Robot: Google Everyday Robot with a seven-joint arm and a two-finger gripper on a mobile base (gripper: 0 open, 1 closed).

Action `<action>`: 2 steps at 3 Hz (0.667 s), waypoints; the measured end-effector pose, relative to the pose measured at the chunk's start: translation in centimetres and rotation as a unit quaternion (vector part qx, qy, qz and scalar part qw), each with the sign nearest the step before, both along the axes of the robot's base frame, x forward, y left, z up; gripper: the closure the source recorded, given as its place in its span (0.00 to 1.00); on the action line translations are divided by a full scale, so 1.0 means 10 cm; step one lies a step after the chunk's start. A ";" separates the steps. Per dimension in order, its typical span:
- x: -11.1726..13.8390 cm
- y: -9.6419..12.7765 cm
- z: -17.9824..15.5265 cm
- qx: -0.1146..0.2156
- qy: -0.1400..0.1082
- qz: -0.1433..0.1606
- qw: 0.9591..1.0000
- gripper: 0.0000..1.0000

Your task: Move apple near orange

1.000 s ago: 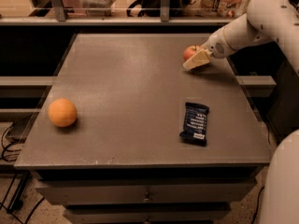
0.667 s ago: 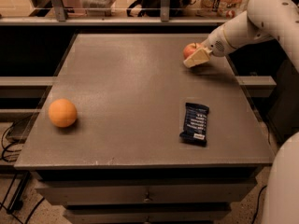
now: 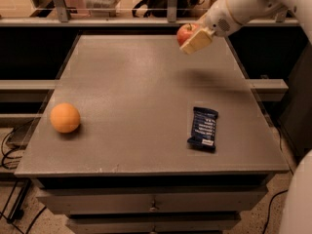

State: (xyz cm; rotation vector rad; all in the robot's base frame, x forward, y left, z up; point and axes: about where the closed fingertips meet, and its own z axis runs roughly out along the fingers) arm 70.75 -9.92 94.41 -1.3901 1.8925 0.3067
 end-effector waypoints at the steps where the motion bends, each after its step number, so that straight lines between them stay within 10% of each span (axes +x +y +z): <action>1: -0.36 0.27 0.37 -0.001 -0.014 0.050 0.999 1.00; 2: -0.41 0.29 0.43 -0.002 -0.016 0.054 0.998 1.00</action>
Offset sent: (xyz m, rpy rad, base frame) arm -0.0331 0.0244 0.0337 -0.0023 -0.0250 0.0905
